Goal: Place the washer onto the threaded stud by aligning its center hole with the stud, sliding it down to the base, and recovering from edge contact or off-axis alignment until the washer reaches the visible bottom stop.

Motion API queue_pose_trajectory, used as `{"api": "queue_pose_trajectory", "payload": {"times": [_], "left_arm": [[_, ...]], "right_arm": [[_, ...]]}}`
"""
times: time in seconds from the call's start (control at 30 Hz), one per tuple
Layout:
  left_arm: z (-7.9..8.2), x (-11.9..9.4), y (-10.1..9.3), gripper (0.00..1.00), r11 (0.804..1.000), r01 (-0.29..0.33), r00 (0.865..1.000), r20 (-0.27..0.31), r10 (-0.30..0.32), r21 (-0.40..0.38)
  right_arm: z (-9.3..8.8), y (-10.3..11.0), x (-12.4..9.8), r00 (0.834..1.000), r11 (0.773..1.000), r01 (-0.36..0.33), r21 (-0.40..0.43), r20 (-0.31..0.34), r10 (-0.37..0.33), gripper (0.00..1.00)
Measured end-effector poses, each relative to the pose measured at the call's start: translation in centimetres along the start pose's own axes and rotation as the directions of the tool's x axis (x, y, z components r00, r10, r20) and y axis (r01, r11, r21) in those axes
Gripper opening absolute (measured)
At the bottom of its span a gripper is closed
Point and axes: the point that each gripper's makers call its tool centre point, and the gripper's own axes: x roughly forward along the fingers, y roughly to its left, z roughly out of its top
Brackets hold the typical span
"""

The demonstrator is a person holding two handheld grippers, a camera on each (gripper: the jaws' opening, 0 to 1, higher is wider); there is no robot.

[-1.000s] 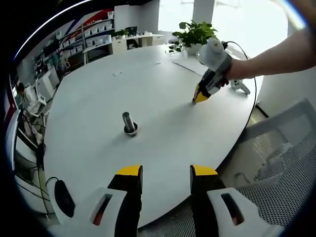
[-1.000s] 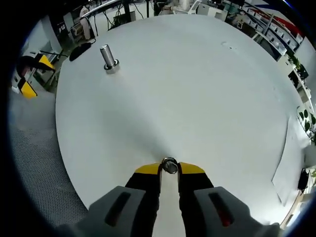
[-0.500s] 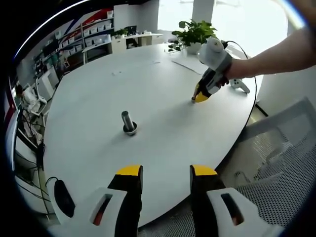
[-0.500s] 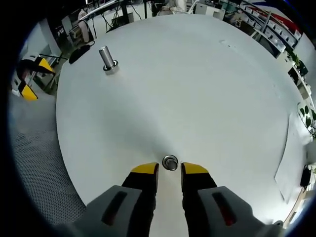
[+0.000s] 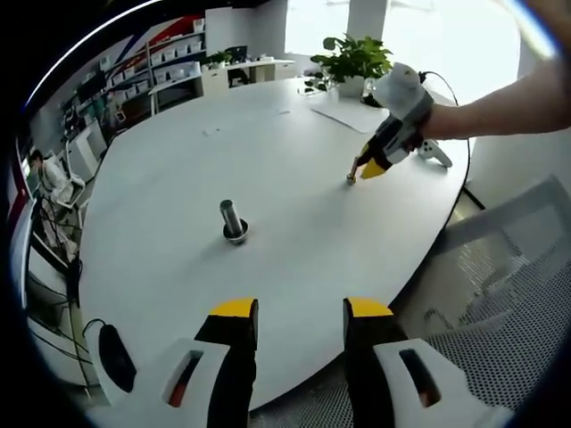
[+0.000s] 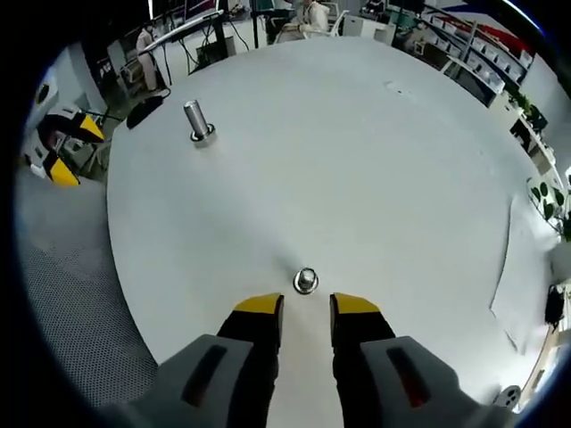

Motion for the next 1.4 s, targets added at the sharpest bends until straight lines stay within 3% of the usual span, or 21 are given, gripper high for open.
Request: {"api": "queue_pose_trajectory", "payload": {"times": [0.13,0.2,0.37,0.53,0.67,0.83,1.0,1.17,1.27,1.3,1.33,1.4], "left_arm": [[0.0,-0.1,0.4,0.36,1.0,-0.006,1.0,0.003,0.006,-0.01],[0.0,-0.2,0.8,0.36,1.0,-0.011,1.0,0.008,0.011,-0.028],[0.4,-0.3,1.0,0.36,0.999,-0.015,1.0,0.023,0.016,-0.049],[0.7,-0.5,1.1,0.36,0.998,-0.02,0.999,0.037,0.022,-0.055],[1.2,-0.7,1.3,0.36,0.998,-0.027,0.998,0.056,0.031,-0.065],[1.7,-1.2,1.2,0.36,0.997,-0.029,0.996,0.08,0.035,-0.075],[1.8,-1.3,0.8,0.36,0.999,-0.029,0.996,0.08,0.032,-0.042],[2.7,-1.8,1.6,0.36,0.996,-0.052,0.992,0.11,0.06,-0.074],[3.4,-2.4,2.5,0.36,0.99,-0.078,0.986,0.138,0.094,-0.118],[3.5,-2.7,2.9,0.36,0.989,-0.088,0.985,0.136,0.104,-0.123],[4.0,-3.3,3.8,0.36,0.982,-0.128,0.975,0.165,0.15,-0.139],[4.2,-3.9,4.4,0.35,0.972,-0.135,0.967,0.191,0.172,-0.19]], "right_arm": [[-0.2,0.6,-1.4,0.999,0.999,0.007,0.054,0.04,-0.009,0.23],[0.7,1.0,-2.5,0.993,0.996,0.007,0.094,0.116,-0.018,0.23],[0.6,1.8,-4.5,0.988,0.995,0.017,0.102,0.153,-0.033,0.23],[1.2,2.5,-6.2,0.971,0.983,0.002,0.184,0.237,-0.046,0.23],[1.9,3.8,-7.4,0.959,0.982,-0.001,0.189,0.279,-0.053,0.24],[3.3,5.2,-9.4,0.916,0.968,-0.011,0.25,0.392,-0.091,0.24],[3.4,5.7,-10.2,0.91,0.959,-0.023,0.283,0.403,-0.097,0.24],[3.8,5.9,-11.1,0.9,0.957,-0.02,0.291,0.423,-0.109,0.26],[3.8,5.6,-11.4,0.893,0.938,-0.015,0.346,0.427,-0.144,0.3],[3.5,5.0,-11.6,0.891,0.921,0.013,0.389,0.415,-0.187,0.32],[3.5,4.7,-12.0,0.883,0.903,0.015,0.429,0.417,-0.213,0.32],[3.7,4.8,-12.3,0.875,0.888,-0.008,0.461,0.433,-0.217,0.32]]}}
